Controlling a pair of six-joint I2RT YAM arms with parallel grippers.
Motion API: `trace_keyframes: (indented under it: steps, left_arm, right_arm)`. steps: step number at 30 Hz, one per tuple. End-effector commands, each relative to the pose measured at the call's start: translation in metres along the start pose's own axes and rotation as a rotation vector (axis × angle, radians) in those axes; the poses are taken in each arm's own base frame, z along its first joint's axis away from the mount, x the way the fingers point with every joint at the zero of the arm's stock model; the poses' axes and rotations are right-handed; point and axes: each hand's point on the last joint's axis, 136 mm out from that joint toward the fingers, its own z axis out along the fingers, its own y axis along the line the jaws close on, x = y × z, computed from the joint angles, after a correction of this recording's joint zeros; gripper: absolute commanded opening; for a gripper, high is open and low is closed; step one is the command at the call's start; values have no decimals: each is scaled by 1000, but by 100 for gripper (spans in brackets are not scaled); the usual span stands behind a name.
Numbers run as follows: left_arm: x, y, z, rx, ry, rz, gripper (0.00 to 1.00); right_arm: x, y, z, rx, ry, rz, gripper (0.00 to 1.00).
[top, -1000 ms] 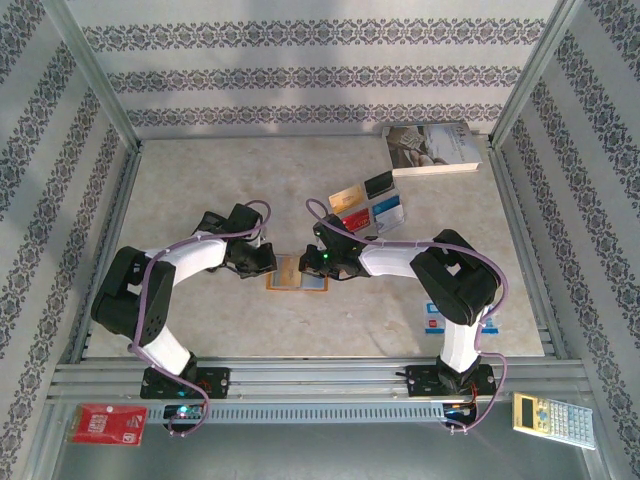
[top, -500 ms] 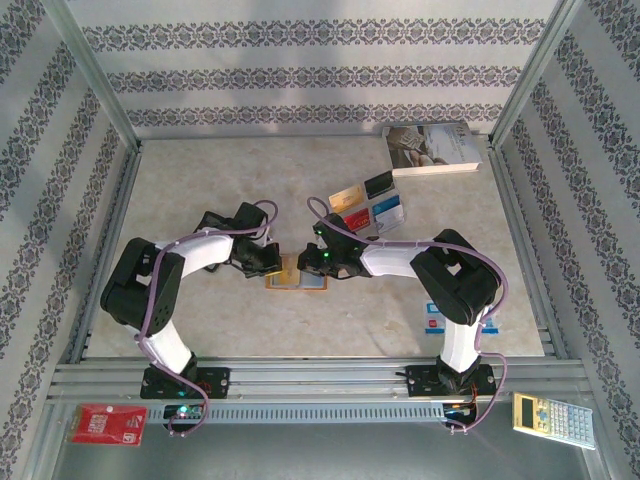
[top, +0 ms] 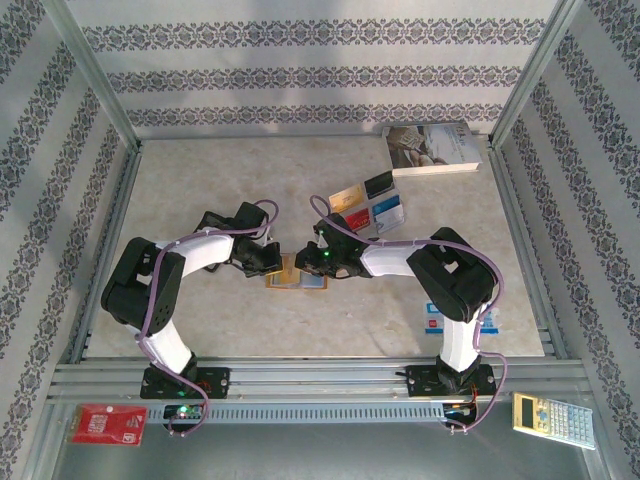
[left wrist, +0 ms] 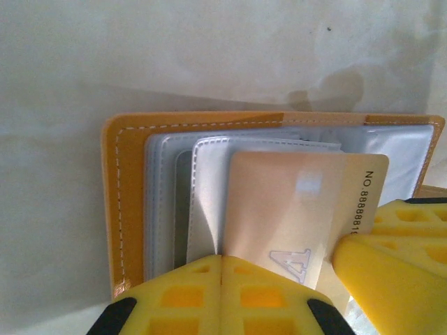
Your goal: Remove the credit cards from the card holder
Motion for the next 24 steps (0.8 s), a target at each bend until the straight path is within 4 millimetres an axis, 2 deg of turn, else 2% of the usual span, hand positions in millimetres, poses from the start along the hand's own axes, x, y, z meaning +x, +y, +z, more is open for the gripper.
trace_keyframes:
  steps: [1,8,13,16,19,21,24]
  left_arm:
    - [16,25,12,-96,41,-9,4]
    - [14,29,8,-123,24,-8,5]
    - [9,22,3,-102,6,-6,6]
    - [1,8,-4,-56,-21,0,8]
    - [-13,-5,-20,-26,-92,1,12]
    - [-24,-12,-33,-18,-165,-18,23]
    - [-42,-28,-56,36,-284,-42,34]
  right_arm:
    - [-1,-1,-2,-4,-12,-9,11]
    - [-7,-19,-22,78,-77,-29,8]
    - [-12,-27,-41,91,-126,-44,6]
    - [-18,-18,-56,63,-180,-88,3]
    - [-28,-2,-75,10,-243,-148,1]
    - [-35,7,-88,-27,-282,-182,0]
    - [-46,18,-106,-94,-320,-202,0]
